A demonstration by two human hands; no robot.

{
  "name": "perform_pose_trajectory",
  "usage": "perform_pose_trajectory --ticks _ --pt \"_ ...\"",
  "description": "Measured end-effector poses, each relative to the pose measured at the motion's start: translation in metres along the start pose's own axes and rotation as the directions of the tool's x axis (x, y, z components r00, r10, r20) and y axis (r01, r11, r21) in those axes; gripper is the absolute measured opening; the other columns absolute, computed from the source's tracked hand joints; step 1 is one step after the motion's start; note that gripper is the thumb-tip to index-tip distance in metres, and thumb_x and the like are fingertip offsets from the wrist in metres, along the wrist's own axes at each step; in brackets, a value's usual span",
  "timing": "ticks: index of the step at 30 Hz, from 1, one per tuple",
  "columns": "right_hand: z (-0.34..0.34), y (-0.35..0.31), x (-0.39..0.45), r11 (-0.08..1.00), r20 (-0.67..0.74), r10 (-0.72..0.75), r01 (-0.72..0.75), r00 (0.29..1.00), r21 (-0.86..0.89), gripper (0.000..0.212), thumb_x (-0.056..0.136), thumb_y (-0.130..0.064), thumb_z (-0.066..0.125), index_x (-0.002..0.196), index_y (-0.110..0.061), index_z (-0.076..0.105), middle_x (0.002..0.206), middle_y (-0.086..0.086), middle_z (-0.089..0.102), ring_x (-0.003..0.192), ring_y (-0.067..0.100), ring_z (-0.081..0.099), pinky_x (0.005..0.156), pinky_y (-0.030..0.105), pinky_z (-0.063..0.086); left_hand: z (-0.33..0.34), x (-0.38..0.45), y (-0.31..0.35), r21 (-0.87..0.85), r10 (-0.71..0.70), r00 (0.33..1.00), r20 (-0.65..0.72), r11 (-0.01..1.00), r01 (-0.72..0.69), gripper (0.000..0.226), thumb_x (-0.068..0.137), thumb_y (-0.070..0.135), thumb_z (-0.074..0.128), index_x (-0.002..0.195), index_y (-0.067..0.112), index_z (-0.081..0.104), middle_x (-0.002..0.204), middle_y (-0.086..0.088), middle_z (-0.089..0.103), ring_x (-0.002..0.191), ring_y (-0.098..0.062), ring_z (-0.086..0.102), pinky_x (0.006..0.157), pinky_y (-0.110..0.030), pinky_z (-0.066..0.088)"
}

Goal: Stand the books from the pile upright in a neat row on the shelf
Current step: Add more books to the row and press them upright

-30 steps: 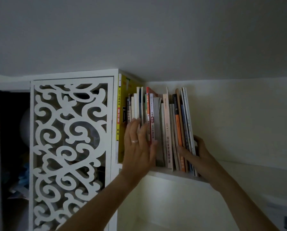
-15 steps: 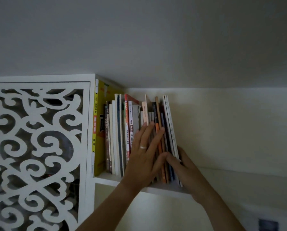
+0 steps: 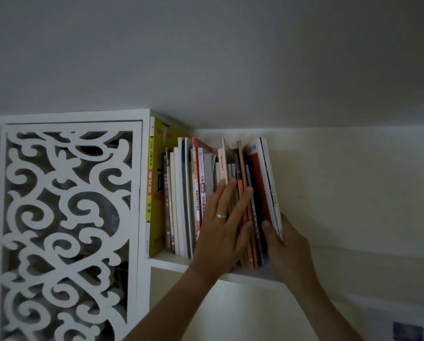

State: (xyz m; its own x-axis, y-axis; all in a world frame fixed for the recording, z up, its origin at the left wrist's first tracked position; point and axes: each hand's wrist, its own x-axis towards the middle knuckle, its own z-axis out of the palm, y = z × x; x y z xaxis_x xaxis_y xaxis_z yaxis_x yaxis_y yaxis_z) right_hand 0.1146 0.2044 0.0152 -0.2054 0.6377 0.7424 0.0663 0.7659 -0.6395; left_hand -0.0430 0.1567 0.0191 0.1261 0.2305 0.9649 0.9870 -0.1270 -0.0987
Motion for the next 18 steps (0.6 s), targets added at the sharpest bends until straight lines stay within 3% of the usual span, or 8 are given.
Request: perform_pose_trajectory --ticks 2,7,9,12,14,15,17,18 --pt "0.0 -0.001 0.0 1.0 0.001 0.021 -0.021 1.0 -0.009 0.036 0.106 -0.027 0.05 0.142 -0.032 0.054 0.117 -0.018 0.062 0.109 0.004 0.061 0.091 0.011 0.043 0.0 0.0 -0.001 0.011 0.006 1.0 0.003 1.0 -0.006 0.058 0.106 0.04 0.042 0.162 0.025 0.032 0.173 -0.006 0.01 0.161 -0.028 0.006 0.128 -0.056 0.013" --pt "0.004 -0.002 0.0 0.999 0.007 0.004 -0.004 1.0 -0.043 0.039 0.106 -0.026 0.049 0.145 -0.032 0.05 0.119 -0.013 0.064 0.106 0.008 0.065 0.095 0.022 0.052 0.001 -0.002 -0.001 0.004 0.011 1.0 0.001 1.0 -0.011 0.06 0.105 0.04 0.046 0.162 0.026 0.032 0.173 -0.005 0.008 0.161 -0.028 0.007 0.127 -0.058 0.017" --pt "0.003 -0.001 -0.001 0.999 -0.024 0.027 -0.028 0.999 -0.017 0.041 0.107 -0.029 0.047 0.148 -0.028 0.046 0.119 -0.007 0.065 0.098 0.01 0.066 0.078 0.007 0.05 0.001 -0.002 -0.001 -0.031 0.013 1.0 -0.008 0.999 -0.013 0.064 0.105 0.043 0.046 0.162 0.021 0.029 0.173 -0.005 0.012 0.16 -0.028 0.009 0.125 -0.06 0.021" --pt "0.0 -0.003 -0.002 0.998 -0.07 0.065 -0.065 0.995 0.007 0.069 0.105 -0.027 0.048 0.163 -0.028 0.01 0.123 0.006 0.064 0.081 0.004 0.065 0.063 0.002 0.049 0.0 -0.001 0.0 -0.053 0.007 1.0 -0.02 0.999 -0.008 0.075 0.101 0.048 0.051 0.162 0.011 0.026 0.172 -0.007 0.015 0.16 -0.027 0.012 0.125 -0.06 0.021" --pt "0.002 -0.002 -0.006 0.999 -0.077 -0.036 0.034 0.996 -0.027 0.085 0.103 -0.029 0.049 0.159 -0.043 -0.014 0.146 0.008 0.052 0.103 0.011 0.069 0.082 0.019 0.057 0.001 -0.001 0.0 -0.068 0.001 1.0 -0.023 0.998 -0.002 0.081 0.098 0.052 0.054 0.16 0.007 0.029 0.172 -0.009 0.017 0.16 -0.027 0.013 0.126 -0.059 0.021" --pt "0.003 -0.003 -0.009 0.992 -0.059 -0.113 0.109 0.992 -0.062 0.086 0.101 -0.034 0.048 0.156 -0.049 -0.016 0.16 0.006 0.037 0.12 0.015 0.063 0.092 0.031 0.057 0.001 -0.001 0.001 -0.084 -0.005 1.0 -0.022 0.996 0.003 0.081 0.097 0.052 0.056 0.159 0.005 0.032 0.171 -0.01 0.019 0.16 -0.028 0.014 0.125 -0.06 0.021" --pt "0.006 0.001 -0.01 0.955 -0.02 -0.24 0.232 0.971 -0.185 0.078 0.095 -0.046 0.041 0.159 -0.049 -0.004 0.171 0.003 0.01 0.14 0.025 0.049 0.1 0.047 0.055 0.002 -0.002 0.002 -0.104 -0.019 1.0 -0.018 0.994 0.017 0.076 0.096 0.051 0.058 0.153 0.004 0.042 0.17 -0.011 0.023 0.159 -0.029 0.015 0.124 -0.061 0.022" --pt "0.007 0.001 -0.01 0.944 -0.005 -0.245 0.237 0.97 -0.228 0.072 0.095 -0.046 0.039 0.16 -0.047 0.007 0.171 0.003 0.007 0.144 0.028 0.042 0.105 0.047 0.052 0.002 -0.002 0.002 -0.108 -0.023 1.0 -0.017 0.994 0.022 0.07 0.096 0.05 0.058 0.147 0.004 0.049 0.169 -0.011 0.024 0.16 -0.028 0.015 0.124 -0.061 0.023"
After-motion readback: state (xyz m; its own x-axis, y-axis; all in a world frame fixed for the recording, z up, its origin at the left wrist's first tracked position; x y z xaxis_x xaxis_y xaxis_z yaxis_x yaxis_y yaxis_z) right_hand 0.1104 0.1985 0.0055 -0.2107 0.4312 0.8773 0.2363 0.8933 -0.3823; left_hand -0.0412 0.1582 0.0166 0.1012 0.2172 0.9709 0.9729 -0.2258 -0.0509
